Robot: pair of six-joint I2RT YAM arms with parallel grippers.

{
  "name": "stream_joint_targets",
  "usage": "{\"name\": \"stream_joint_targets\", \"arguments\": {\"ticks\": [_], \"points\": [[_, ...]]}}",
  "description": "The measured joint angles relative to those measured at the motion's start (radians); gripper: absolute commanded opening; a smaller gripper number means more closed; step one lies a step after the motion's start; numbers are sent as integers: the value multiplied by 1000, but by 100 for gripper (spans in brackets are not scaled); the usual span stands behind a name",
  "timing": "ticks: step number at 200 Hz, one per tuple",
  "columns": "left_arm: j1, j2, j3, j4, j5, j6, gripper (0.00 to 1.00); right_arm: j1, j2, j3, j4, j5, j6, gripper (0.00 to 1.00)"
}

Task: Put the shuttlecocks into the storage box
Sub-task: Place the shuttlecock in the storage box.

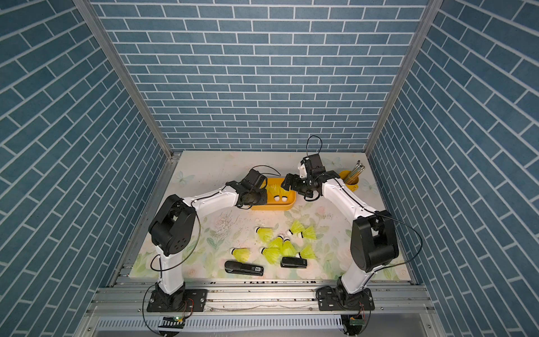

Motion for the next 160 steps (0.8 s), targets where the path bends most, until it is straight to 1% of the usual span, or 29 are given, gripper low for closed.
{"name": "stream_joint_targets", "arguments": {"ticks": [44,160], "points": [[0,9,21,1,1,-2,39,0,28,0,6,-16,-16,92],[0,22,22,-7,7,-3,41,0,30,0,10,-20,-16,92]]}}
